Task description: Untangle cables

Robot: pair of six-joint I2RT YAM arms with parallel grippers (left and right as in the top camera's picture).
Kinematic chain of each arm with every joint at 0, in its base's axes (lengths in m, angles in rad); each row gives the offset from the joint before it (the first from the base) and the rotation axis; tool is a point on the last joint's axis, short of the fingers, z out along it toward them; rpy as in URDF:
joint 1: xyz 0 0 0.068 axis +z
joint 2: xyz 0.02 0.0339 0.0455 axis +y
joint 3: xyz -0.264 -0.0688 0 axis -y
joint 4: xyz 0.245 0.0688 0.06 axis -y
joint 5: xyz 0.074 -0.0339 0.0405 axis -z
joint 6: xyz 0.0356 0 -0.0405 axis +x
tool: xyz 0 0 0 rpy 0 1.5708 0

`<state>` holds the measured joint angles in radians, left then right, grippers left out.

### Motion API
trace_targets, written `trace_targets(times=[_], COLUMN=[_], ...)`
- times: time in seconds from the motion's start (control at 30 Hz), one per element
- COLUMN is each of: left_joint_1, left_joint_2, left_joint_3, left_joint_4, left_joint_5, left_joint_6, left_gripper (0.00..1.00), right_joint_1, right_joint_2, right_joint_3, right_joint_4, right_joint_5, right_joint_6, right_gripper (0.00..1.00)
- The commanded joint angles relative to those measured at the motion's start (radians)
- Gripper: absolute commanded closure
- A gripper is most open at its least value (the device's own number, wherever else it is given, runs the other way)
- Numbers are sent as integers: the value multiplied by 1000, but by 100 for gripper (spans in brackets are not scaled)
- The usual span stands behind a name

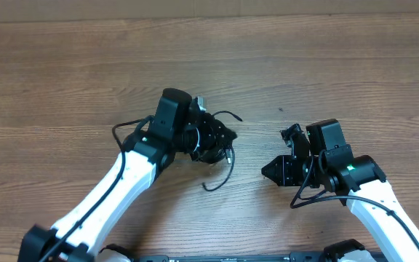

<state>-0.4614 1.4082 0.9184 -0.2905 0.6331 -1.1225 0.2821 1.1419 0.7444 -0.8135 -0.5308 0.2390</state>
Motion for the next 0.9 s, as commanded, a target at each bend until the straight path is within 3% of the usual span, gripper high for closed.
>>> trace_targets(times=[0.0,0.03,0.07,0.13,0.43,0.57,0.67,0.77,0.87], left_joint_1=[-15,-15,-15,-11,-8,-8,-8,-8,-8], left_joint_2=[-69,-80,-92,-108,-114,-113,-106,-82,-39], left_joint_3=[1,1,1,1,1,1,1,0,0], left_joint_4=[-55,-85,-120,-174,-207,-173,-126,-72,-11], left_joint_5=[-169,-205,-246,-314,-445,-585,-768,-920,-957], left_joint_6=[5,5,5,14,117,117,179,297,436], left_gripper=[35,20,13,9,19,20,34,32,23], right_joint_1=[-2,-2,-2,-2,-2,-2,-2,-2,-2], right_joint_2=[-2,-2,-2,-2,-2,-2,-2,-2,-2], right_joint_3=[-8,-8,-8,-8,-8,-8,-8,-8,-8], right_joint_4=[3,3,3,3,3,8,14,13,15], right_joint_5=[7,7,7,7,49,49,48,48,48], right_joint_6=[0,0,0,0,0,0,0,1,1], right_gripper=[87,87,87,87,87,86,86,86,86])
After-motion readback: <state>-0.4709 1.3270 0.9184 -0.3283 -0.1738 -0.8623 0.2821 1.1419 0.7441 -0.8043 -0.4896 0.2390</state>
